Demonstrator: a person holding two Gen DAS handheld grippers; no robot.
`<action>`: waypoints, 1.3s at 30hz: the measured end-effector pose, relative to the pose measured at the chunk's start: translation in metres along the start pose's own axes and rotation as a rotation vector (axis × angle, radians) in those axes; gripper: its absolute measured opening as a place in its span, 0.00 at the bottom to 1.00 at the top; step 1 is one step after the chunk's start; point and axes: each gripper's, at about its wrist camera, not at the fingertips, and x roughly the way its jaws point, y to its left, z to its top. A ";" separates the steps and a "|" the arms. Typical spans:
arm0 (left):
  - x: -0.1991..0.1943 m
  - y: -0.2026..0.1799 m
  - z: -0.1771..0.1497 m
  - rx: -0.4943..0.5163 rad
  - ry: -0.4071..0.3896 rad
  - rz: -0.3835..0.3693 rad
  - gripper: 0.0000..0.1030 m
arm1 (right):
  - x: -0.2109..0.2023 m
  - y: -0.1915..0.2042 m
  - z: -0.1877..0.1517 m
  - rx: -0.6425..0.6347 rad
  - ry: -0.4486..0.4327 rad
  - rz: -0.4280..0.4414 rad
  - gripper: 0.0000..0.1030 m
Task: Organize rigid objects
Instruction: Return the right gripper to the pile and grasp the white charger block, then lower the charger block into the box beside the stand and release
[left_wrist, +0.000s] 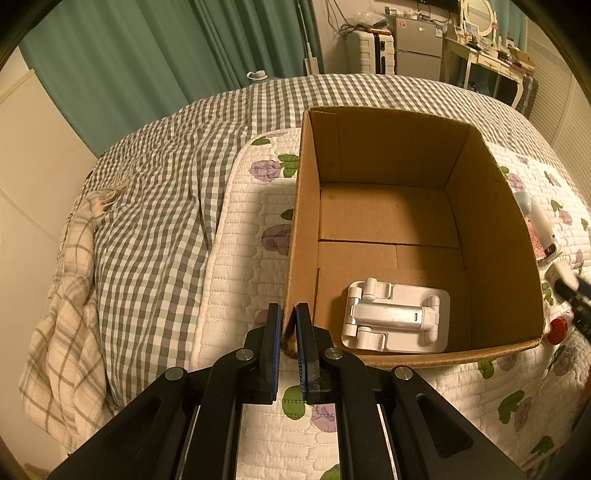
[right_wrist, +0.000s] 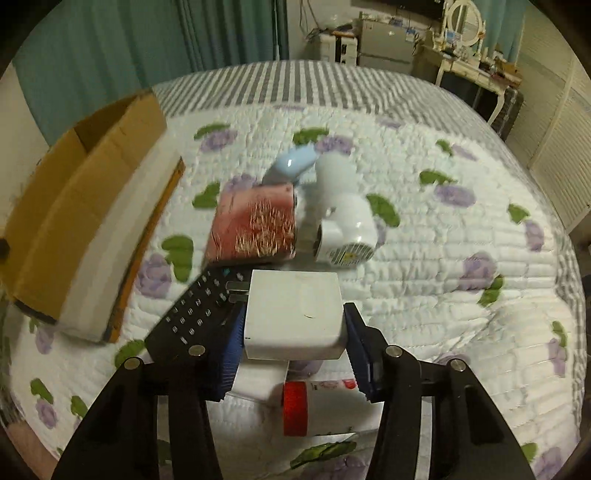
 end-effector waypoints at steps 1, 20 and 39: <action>0.000 0.000 0.000 -0.003 0.000 0.000 0.07 | -0.007 0.001 0.004 0.001 -0.021 -0.004 0.49; -0.003 0.000 0.000 -0.007 -0.003 -0.033 0.07 | -0.122 0.163 0.073 -0.284 -0.363 0.165 0.49; -0.003 0.005 0.000 -0.022 -0.005 -0.063 0.07 | -0.024 0.205 0.051 -0.338 -0.175 0.136 0.49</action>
